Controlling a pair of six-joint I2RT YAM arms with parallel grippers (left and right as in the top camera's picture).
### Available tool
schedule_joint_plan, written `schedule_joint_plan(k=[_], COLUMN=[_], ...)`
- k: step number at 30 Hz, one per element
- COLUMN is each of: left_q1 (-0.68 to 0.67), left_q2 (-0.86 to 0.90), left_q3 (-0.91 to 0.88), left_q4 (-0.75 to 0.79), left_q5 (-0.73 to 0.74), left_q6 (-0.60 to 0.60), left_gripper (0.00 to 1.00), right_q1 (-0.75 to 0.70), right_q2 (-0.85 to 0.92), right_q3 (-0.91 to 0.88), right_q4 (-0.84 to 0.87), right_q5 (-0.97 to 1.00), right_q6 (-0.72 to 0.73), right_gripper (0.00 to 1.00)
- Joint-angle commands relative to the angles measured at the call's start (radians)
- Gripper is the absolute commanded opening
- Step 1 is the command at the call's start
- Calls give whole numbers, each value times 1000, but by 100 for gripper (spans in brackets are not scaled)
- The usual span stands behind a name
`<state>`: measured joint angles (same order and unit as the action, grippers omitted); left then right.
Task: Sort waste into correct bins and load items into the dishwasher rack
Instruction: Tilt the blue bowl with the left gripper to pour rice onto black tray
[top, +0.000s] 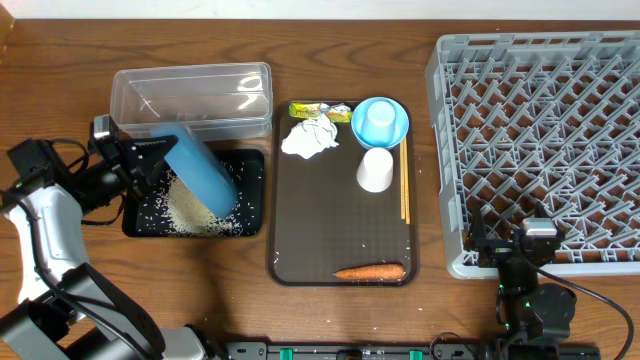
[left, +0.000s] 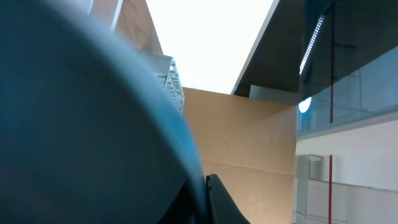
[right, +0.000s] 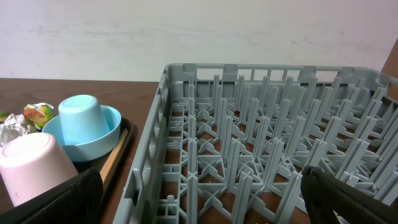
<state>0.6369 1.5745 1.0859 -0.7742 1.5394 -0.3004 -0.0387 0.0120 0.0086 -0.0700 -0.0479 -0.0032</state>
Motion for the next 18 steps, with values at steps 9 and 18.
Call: schedule_joint_plan(k=[9, 18], left_q1=[-9, -72], left_q2=[-65, -299], left_q3=[11, 30], left_q4=[-120, -154], left_q5=[29, -256], left_q6=[204, 138], left_gripper=[6, 6], right_q1=[0, 0], right_q2=[-5, -5], right_q3=[-3, -3], right_q4=[-2, -2], right_q5=[6, 6], right_q6=[18, 18], right_gripper=[99, 99])
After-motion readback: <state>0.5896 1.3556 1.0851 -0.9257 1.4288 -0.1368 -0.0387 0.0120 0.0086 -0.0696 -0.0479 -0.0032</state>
